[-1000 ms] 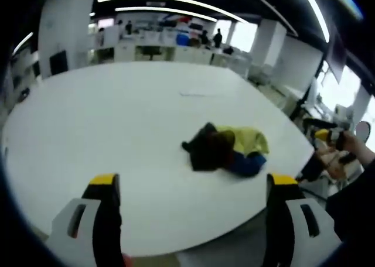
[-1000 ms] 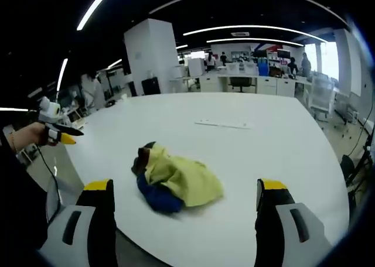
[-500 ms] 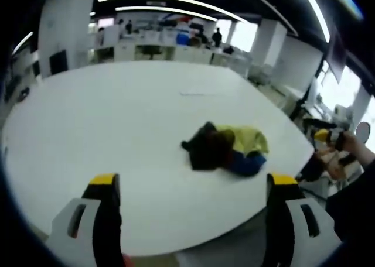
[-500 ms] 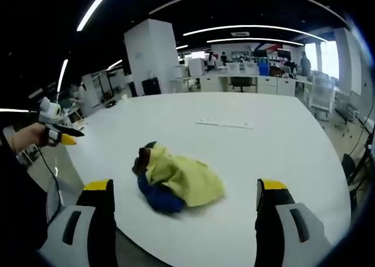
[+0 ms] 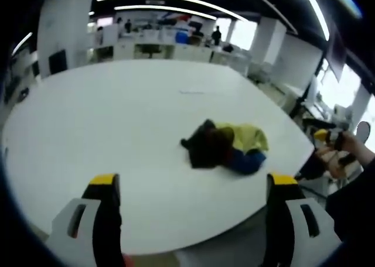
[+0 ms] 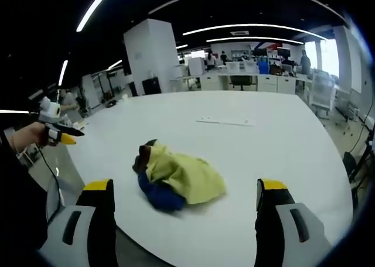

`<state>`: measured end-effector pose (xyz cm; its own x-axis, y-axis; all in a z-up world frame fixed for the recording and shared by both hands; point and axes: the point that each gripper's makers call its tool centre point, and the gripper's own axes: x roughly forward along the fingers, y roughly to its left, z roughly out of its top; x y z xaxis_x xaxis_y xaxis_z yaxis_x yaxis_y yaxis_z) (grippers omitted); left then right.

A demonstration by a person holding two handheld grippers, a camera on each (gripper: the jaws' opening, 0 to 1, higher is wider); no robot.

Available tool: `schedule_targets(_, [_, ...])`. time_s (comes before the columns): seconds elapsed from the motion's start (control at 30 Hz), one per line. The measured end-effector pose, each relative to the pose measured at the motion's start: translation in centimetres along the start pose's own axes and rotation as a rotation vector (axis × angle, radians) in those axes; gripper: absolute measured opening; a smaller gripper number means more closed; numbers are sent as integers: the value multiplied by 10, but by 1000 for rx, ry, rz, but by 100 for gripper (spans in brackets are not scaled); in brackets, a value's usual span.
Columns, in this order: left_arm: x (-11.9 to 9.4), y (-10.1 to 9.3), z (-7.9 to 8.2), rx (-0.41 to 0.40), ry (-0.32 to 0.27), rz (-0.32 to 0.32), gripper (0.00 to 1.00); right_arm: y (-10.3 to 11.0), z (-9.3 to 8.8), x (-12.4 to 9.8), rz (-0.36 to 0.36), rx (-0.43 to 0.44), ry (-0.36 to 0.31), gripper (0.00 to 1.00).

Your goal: Fold the garment on the visible template until the final outline fits inside the template.

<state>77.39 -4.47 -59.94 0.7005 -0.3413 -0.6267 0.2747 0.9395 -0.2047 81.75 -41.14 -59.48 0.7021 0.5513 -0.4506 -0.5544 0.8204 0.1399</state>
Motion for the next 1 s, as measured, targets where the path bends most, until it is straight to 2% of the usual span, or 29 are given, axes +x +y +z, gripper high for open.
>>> schedule_targets(1.0, [9, 1, 3, 22, 4, -12, 100, 5, -3, 12, 18, -6, 10, 100])
